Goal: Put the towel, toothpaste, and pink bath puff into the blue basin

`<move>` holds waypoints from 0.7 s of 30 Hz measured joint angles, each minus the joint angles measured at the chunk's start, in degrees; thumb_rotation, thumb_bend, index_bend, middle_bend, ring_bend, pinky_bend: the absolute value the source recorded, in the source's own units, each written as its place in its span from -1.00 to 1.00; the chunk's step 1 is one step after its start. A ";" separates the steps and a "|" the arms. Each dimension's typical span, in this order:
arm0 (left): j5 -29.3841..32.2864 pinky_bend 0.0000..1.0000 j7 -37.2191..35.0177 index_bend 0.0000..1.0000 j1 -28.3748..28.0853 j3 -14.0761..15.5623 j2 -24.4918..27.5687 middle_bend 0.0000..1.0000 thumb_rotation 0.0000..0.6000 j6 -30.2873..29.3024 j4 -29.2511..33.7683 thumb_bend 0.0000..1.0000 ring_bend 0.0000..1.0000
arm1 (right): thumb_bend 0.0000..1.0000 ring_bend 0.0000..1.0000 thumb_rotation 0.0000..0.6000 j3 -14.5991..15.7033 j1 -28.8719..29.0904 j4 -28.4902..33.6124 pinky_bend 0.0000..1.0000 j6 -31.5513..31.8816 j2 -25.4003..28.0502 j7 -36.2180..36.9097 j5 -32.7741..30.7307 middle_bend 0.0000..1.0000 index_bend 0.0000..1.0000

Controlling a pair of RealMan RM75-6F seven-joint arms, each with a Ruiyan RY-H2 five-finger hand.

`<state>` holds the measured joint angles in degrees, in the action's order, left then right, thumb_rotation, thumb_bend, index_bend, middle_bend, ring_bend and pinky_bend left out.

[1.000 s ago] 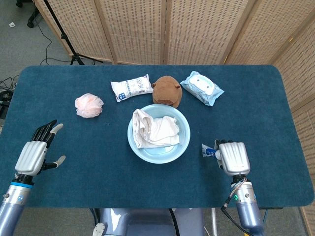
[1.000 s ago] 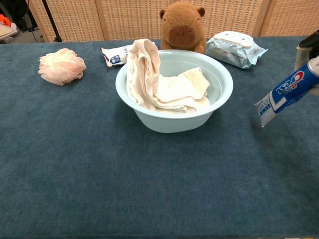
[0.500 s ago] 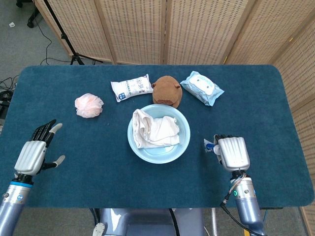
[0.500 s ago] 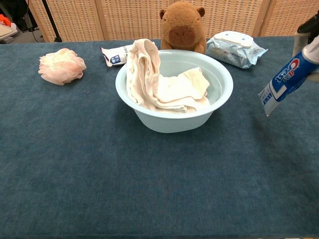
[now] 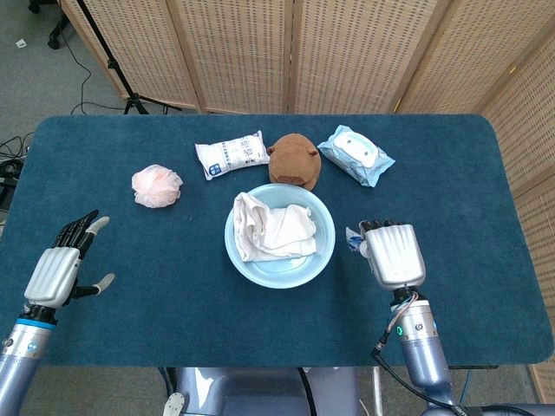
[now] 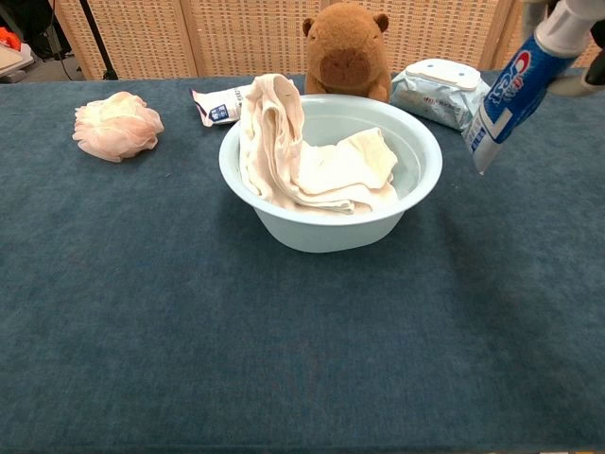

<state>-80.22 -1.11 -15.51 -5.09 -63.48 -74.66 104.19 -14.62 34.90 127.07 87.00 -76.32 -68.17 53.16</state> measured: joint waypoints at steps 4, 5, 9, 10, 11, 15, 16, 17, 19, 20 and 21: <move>-0.35 -0.85 -0.78 -0.95 0.05 0.05 0.26 -1.00 1.00 -0.08 0.02 -0.50 -1.00 | -0.30 0.19 1.00 -0.65 1.90 1.09 0.31 0.95 -0.65 -2.34 -0.82 0.10 0.48; -0.39 -0.85 -0.92 -0.95 0.06 0.05 0.31 -1.00 1.00 -0.09 0.02 -0.50 -1.00 | -0.30 0.19 1.00 -0.76 2.21 1.29 0.31 1.12 -0.76 -2.72 -0.93 0.10 0.48; -0.42 -0.85 -1.72 -0.95 0.09 0.00 0.57 -1.00 1.00 -0.09 0.01 -0.50 -1.00 | -0.30 0.19 1.00 -1.33 3.80 2.26 0.31 1.76 -1.09 -4.75 -1.29 0.10 0.48; -0.44 -0.85 -1.89 -0.95 0.09 -0.01 0.62 -1.00 1.00 -0.07 0.01 -0.50 -1.00 | -0.30 0.19 1.00 -1.56 4.40 2.69 0.31 2.01 -1.19 -5.51 -1.51 0.10 0.48; -0.47 -0.85 -1.98 -0.95 0.08 0.00 0.65 -1.00 1.00 -0.05 0.00 -0.50 -1.00 | -0.30 0.19 1.00 -1.72 4.88 3.04 0.31 2.23 -1.29 -6.06 -1.67 0.10 0.48; -0.57 -0.85 -2.32 -0.95 -0.02 0.06 0.71 -1.00 1.00 0.23 -0.04 -0.50 -1.00 | -0.30 0.19 1.00 -1.93 6.54 4.68 0.31 3.43 -2.13 -7.81 -2.13 0.10 0.48; -0.58 -0.85 -2.46 -0.95 -0.05 0.07 0.72 -1.00 1.00 0.30 -0.07 -0.50 -1.00 | -0.30 0.19 1.00 -1.75 6.82 4.98 0.31 3.81 -2.53 -8.18 -2.19 0.10 0.48; -0.61 -0.85 -2.56 -0.95 -0.07 0.08 0.74 -1.00 1.00 0.34 -0.08 -0.50 -1.00 | -0.30 0.19 1.00 -1.57 7.01 5.16 0.31 4.09 -2.85 -8.44 -2.21 0.10 0.48; -0.69 -0.85 -2.82 -0.95 -0.07 0.11 0.81 -1.00 1.00 0.36 -0.09 -0.50 -1.00 | -0.30 0.19 1.00 -1.12 7.39 5.46 0.31 4.72 -3.55 -8.93 -2.21 0.10 0.48; -0.73 -0.85 -2.93 -0.95 -0.06 0.11 0.84 -1.00 1.00 0.35 -0.09 -0.50 -1.00 | -0.30 0.19 1.00 -0.90 7.55 5.56 0.31 4.90 -3.86 -9.11 -2.19 0.10 0.48; -0.77 -0.85 -3.09 -0.95 -0.05 0.12 0.89 -1.00 1.00 0.33 -0.08 -0.50 -1.00 | -0.30 0.19 1.00 -0.65 7.71 5.66 0.31 5.00 -4.22 -9.29 -2.16 0.10 0.48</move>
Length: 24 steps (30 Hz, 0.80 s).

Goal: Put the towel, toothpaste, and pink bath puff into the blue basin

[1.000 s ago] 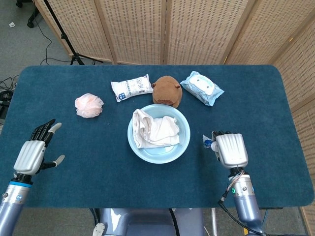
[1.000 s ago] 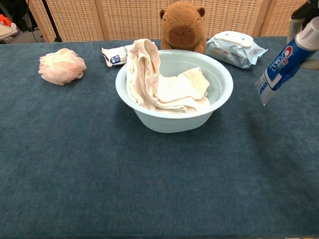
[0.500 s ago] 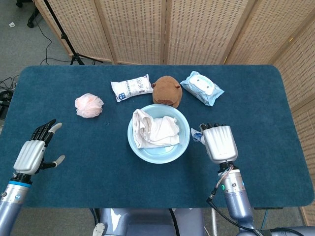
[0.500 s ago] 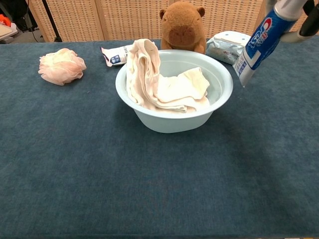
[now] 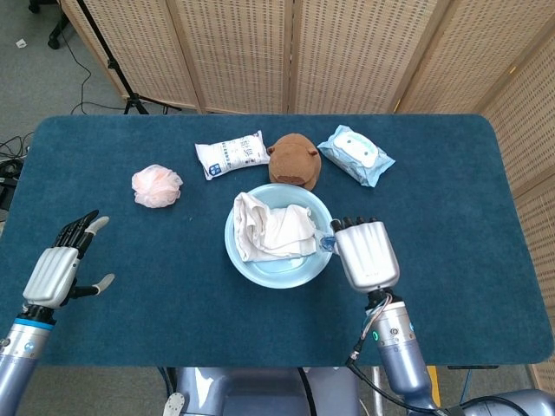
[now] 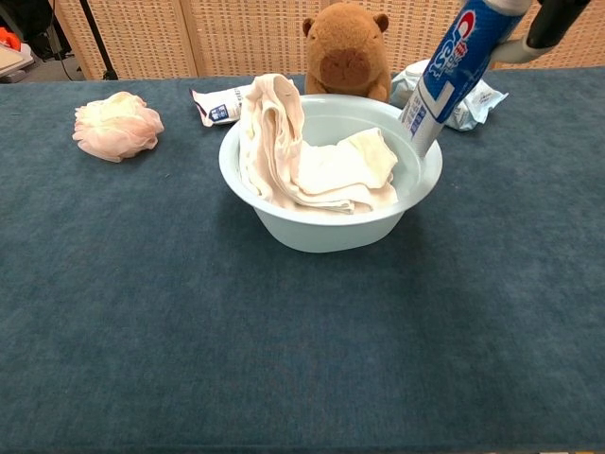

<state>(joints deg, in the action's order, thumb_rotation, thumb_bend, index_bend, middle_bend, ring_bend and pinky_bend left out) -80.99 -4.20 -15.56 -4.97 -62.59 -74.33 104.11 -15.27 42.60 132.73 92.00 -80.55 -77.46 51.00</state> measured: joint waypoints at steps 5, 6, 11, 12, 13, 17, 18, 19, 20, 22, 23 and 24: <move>-0.29 -0.85 -0.96 -0.95 0.14 -0.03 0.37 -1.00 1.00 -0.29 0.02 -0.50 -1.00 | -0.38 0.11 1.00 1.46 0.86 0.01 0.28 0.90 -2.49 -0.60 0.61 -0.02 0.45; -0.32 -0.85 -1.11 -0.95 0.16 -0.03 0.43 -1.00 1.00 -0.31 0.00 -0.50 -1.00 | -0.42 0.01 1.00 1.86 0.96 -0.07 0.23 0.91 -2.80 -0.59 0.80 -0.13 0.39; -0.24 -0.85 -1.27 -0.95 0.12 -0.06 0.49 -1.00 1.00 -0.22 -0.12 -0.50 -1.00 | -0.52 -0.48 1.00 3.27 1.47 -0.22 -0.15 0.53 -3.77 -0.30 0.57 -0.53 -0.03; -0.19 -0.85 -1.22 -0.95 0.10 -0.08 0.47 -1.00 1.00 -0.20 -0.13 -0.50 -1.00 | -0.53 -0.56 1.00 3.27 1.62 -0.27 -0.21 0.48 -3.88 -0.23 0.32 -0.59 -0.10; -0.13 -0.85 -1.14 -0.95 0.09 -0.10 0.43 -1.00 1.00 -0.19 -0.15 -0.50 -1.00 | -0.54 -0.61 1.00 3.27 1.86 -0.43 -0.26 0.39 -4.02 -0.14 0.22 -0.63 -0.16; 0.13 -0.85 -0.89 -0.95 0.02 -0.17 0.28 -1.00 1.00 -0.09 -0.19 -0.50 -1.00 | -0.58 -0.87 1.00 3.37 2.20 -0.78 -0.47 0.25 -4.26 0.27 -0.15 -0.84 -0.35; 0.21 -0.85 -0.83 -0.95 -0.01 -0.19 0.25 -1.00 1.00 -0.05 -0.21 -0.50 -1.00 | -0.58 -0.91 1.00 3.41 2.25 -0.87 -0.49 0.18 -4.29 0.46 -0.18 -0.88 -0.39; 0.32 -0.85 -0.75 -0.95 -0.03 -0.23 0.19 -1.00 1.00 -0.02 -0.27 -0.50 -1.00 | -0.58 -0.94 1.00 3.44 2.30 -1.00 -0.51 0.07 -4.32 0.79 -0.20 -0.90 -0.41; 0.37 -0.85 -0.70 -0.95 -0.04 -0.24 0.15 -1.00 1.00 -0.01 -0.29 -0.50 -1.00 | -0.58 -0.98 1.00 3.46 2.33 -1.14 -0.54 -0.02 -4.34 1.11 -0.15 -0.93 -0.43; 0.43 -0.85 -0.59 -0.95 -0.07 -0.26 0.08 -1.00 1.00 0.02 -0.32 -0.50 -1.00 | -0.58 -1.00 1.00 3.60 2.42 -1.56 -0.61 -0.25 -4.36 1.84 0.10 -0.95 -0.46; 0.44 -0.85 -0.55 -0.95 -0.08 -0.26 0.06 -1.00 1.00 0.02 -0.34 -0.50 -1.00 | -0.58 -1.00 1.00 3.72 2.48 -1.72 -0.64 -0.33 -4.33 1.97 0.24 -0.96 -0.47; 0.46 -0.85 -0.53 -0.95 -0.09 -0.26 0.04 -1.00 1.00 0.03 -0.35 -0.50 -1.00 | -0.58 -1.00 1.00 3.84 2.53 -1.80 -0.65 -0.39 -4.28 2.06 0.30 -0.96 -0.48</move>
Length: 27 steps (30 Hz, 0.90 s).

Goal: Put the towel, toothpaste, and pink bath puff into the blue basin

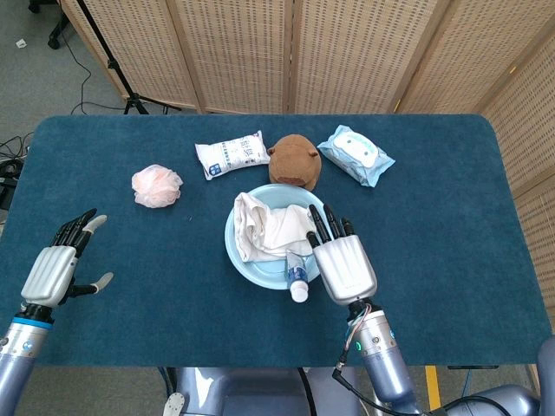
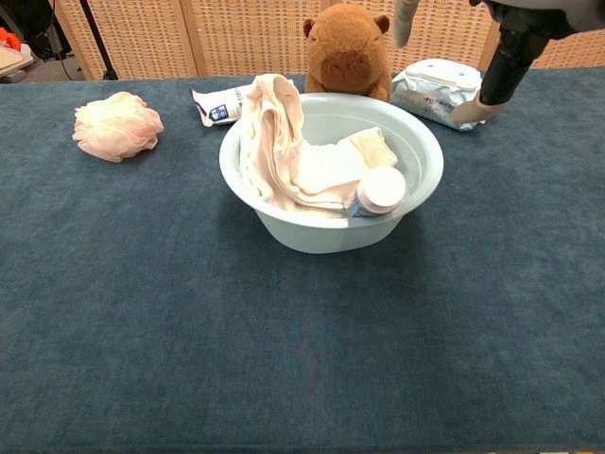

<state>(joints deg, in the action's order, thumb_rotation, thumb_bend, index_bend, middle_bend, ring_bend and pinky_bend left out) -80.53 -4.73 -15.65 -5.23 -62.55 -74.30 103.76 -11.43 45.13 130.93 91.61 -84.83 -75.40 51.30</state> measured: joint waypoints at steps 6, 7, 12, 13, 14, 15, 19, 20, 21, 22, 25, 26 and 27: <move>0.35 -0.85 0.12 -0.95 -0.06 -0.12 -0.08 -1.00 1.00 0.09 -0.12 -0.50 -1.00 | -0.58 -1.00 1.00 0.35 -0.14 -0.40 -0.66 0.32 0.62 0.56 0.01 -0.96 -0.48; 0.37 -0.85 0.21 -0.95 -0.07 -0.12 -0.12 -1.00 1.00 0.10 -0.12 -0.51 -1.00 | -0.58 -1.00 1.00 0.41 -0.28 -0.53 -0.66 0.45 0.98 0.88 0.09 -0.96 -0.48; 0.47 -0.85 0.73 -0.95 -0.12 -0.07 -0.29 -1.00 1.00 0.19 -0.12 -0.50 -1.00 | -0.58 -1.00 1.00 0.62 -0.89 -1.03 -0.66 0.69 2.18 2.20 0.29 -0.96 -0.48; 0.51 -0.85 0.88 -0.95 -0.14 -0.06 -0.33 -1.00 1.00 0.23 -0.12 -0.50 -1.00 | -0.58 -1.00 1.00 0.68 -1.09 -1.23 -0.66 0.75 2.55 2.55 0.36 -0.96 -0.48; 0.55 -0.85 0.99 -0.95 -0.15 -0.06 -0.36 -1.00 1.00 0.25 -0.13 -0.50 -1.00 | -0.58 -1.00 1.00 0.72 -1.27 -1.40 -0.67 0.81 2.87 2.85 0.42 -0.96 -0.48; 0.60 -0.85 1.12 -0.95 -0.17 -0.05 -0.40 -1.00 1.00 0.28 -0.14 -0.50 -1.00 | -0.58 -1.00 1.00 0.76 -1.48 -1.60 -0.67 0.87 3.25 3.22 0.49 -0.96 -0.48; 0.91 -0.85 1.84 -0.95 -0.24 -0.05 -0.64 -1.00 1.00 0.41 -0.24 -0.50 -1.00 | -0.58 -1.00 1.00 0.99 -2.97 -2.64 -0.68 1.15 5.41 5.95 0.66 -0.96 -0.52; 0.97 -0.85 2.04 -0.95 -0.27 -0.05 -0.71 -1.00 1.00 0.44 -0.26 -0.50 -1.00 | -0.58 -1.00 1.00 1.04 -3.38 -2.86 -0.69 1.17 5.94 6.78 0.67 -0.96 -0.52; 1.04 -0.85 2.26 -0.95 -0.29 -0.06 -0.80 -1.00 1.00 0.46 -0.28 -0.50 -1.00 | -0.58 -1.00 1.00 1.10 -3.83 -3.07 -0.69 1.17 6.50 7.73 0.68 -0.96 -0.52; 1.15 -0.85 2.60 -0.95 -0.33 -0.07 -0.94 -1.00 1.00 0.49 -0.29 -0.50 -1.00 | -0.58 -1.00 1.00 1.21 -4.48 -3.37 -0.69 1.15 7.28 9.16 0.73 -0.96 -0.53; 1.40 -0.85 3.56 -0.95 -0.40 -0.09 -1.33 -1.00 1.00 0.48 -0.33 -0.51 -1.00 | -0.58 -1.00 1.00 1.75 -6.40 -4.20 -0.71 0.99 9.32 13.45 1.42 -0.96 -0.53; 1.47 -0.85 3.91 -0.95 -0.41 -0.09 -1.48 -1.00 1.00 0.44 -0.35 -0.51 -1.00 | -0.58 -1.00 1.00 2.03 -7.05 -4.48 -0.71 0.92 9.91 14.93 1.87 -0.96 -0.53; 1.53 -0.85 4.27 -0.95 -0.42 -0.11 -1.65 -1.00 1.00 0.38 -0.38 -0.51 -1.00 | -0.58 -1.00 1.00 2.37 -7.73 -4.81 -0.71 0.85 10.45 16.50 2.49 -0.96 -0.53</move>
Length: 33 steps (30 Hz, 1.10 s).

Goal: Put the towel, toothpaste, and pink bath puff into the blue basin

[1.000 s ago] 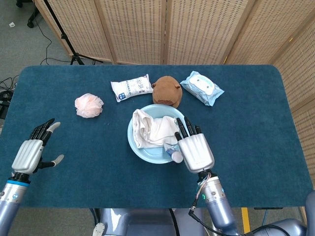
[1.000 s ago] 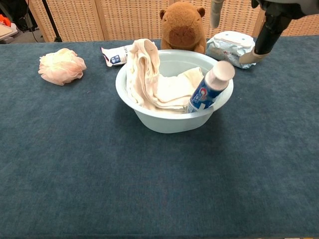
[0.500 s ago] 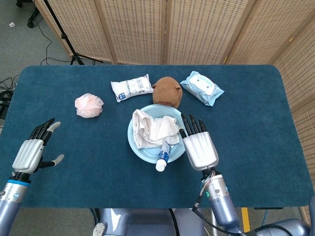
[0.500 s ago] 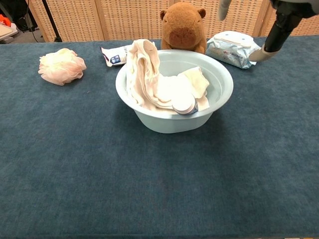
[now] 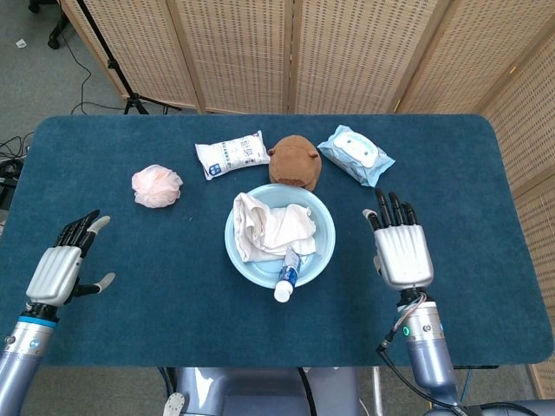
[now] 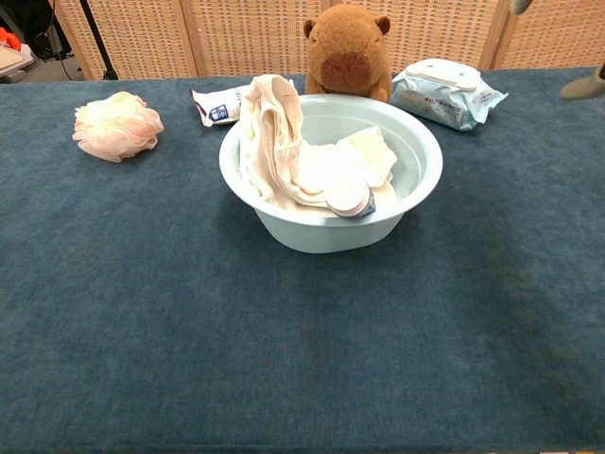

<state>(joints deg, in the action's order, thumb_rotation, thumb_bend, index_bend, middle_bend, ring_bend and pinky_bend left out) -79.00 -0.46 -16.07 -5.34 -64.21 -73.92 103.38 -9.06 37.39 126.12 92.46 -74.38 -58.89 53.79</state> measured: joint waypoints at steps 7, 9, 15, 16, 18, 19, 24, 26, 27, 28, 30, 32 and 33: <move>0.19 -0.85 3.20 -0.95 -0.02 -0.01 -1.55 -1.00 1.00 -0.78 -0.23 -0.51 -1.00 | -0.68 -1.00 1.00 4.92 -7.03 -4.55 -0.77 0.00 3.04 14.94 9.03 -0.96 -0.53; 0.25 -0.85 4.17 -0.95 -0.04 0.05 -1.88 -1.00 1.00 -0.86 -0.24 -0.51 -1.00 | -0.69 -1.00 1.00 6.26 -8.93 -6.09 -0.80 0.12 3.47 18.97 11.08 -0.96 -0.53; 0.46 -0.85 8.50 -0.95 -0.22 0.40 -3.42 -1.00 1.00 -1.01 -0.38 -0.51 -1.00 | -0.72 -1.00 1.00 9.82 -14.81 -14.14 -0.87 0.02 4.29 32.95 16.83 -0.99 -0.53; 0.47 -0.85 9.48 -0.95 -0.27 0.49 -3.82 -1.00 1.00 -1.06 -0.43 -0.51 -1.00 | -0.72 -1.00 1.00 10.34 -15.90 -16.20 -0.89 -0.14 4.37 35.30 17.65 -1.00 -0.53; 0.48 -0.85 10.92 -0.95 -0.32 0.60 -4.48 -1.00 1.00 -1.20 -0.54 -0.51 -1.00 | -0.72 -1.00 1.00 10.93 -17.49 -19.09 -0.92 -0.42 4.45 38.38 18.71 -1.00 -0.55; 0.50 -0.85 11.76 -0.95 -0.35 0.65 -4.92 -1.00 1.00 -1.33 -0.63 -0.51 -1.00 | -0.73 -1.00 1.00 11.24 -18.68 -21.06 -0.94 -0.59 4.47 40.50 19.39 -1.00 -0.57; 1.00 -0.85 15.09 -0.95 -0.49 0.79 -6.61 -1.00 1.00 -1.59 -1.20 -0.51 -1.00 | -0.78 -1.00 1.00 11.69 -21.45 -26.18 -0.99 -1.26 4.38 45.75 20.37 -1.00 -0.83; 1.33 -0.85 16.16 -0.95 -0.55 0.77 -7.37 -1.00 1.00 -1.74 -1.42 -0.51 -1.00 | -0.79 -1.00 1.00 11.70 -22.27 -27.74 -1.00 -2.38 4.61 47.01 20.45 -1.00 -0.93; 1.49 -0.85 16.50 -0.96 -0.58 0.74 -7.58 -1.00 1.00 -1.78 -1.52 -0.51 -1.00 | -0.79 -1.00 1.00 11.58 -22.49 -27.93 -1.00 -2.87 4.81 47.16 20.43 -1.00 -0.96; 1.81 -0.85 16.92 -0.96 -0.64 0.66 -7.71 -1.00 1.00 -1.76 -1.61 -0.51 -1.00 | -0.79 -1.00 1.00 11.33 -22.77 -28.00 -1.00 -3.23 5.07 47.35 20.45 -1.00 -0.99; 2.46 -0.85 17.32 -0.98 -0.78 0.31 -7.67 -1.00 1.00 -1.69 -1.63 -0.51 -1.00 | -0.79 -1.00 1.00 10.99 -23.16 -28.04 -1.00 -3.57 5.45 47.77 20.53 -1.00 -1.00; 3.30 -0.85 17.70 -1.00 -1.03 -0.40 -7.31 -1.00 1.00 -1.61 -1.48 -0.51 -1.00 | -0.79 -1.00 1.00 10.60 -23.55 -28.02 -1.00 -4.40 5.89 48.22 20.71 -1.00 -1.00; 3.51 -0.85 17.86 -1.00 -1.20 -0.75 -7.00 -1.00 1.00 -1.58 -1.38 -0.51 -1.00 | -0.79 -1.00 1.00 10.41 -23.72 -27.97 -1.00 -4.78 6.09 48.38 20.80 -1.00 -1.00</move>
<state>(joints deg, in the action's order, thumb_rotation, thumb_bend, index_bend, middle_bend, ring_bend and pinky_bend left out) -75.50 17.41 -17.27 -6.09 -71.20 -75.50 102.00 1.36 13.68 98.16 87.68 -68.28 -10.51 74.59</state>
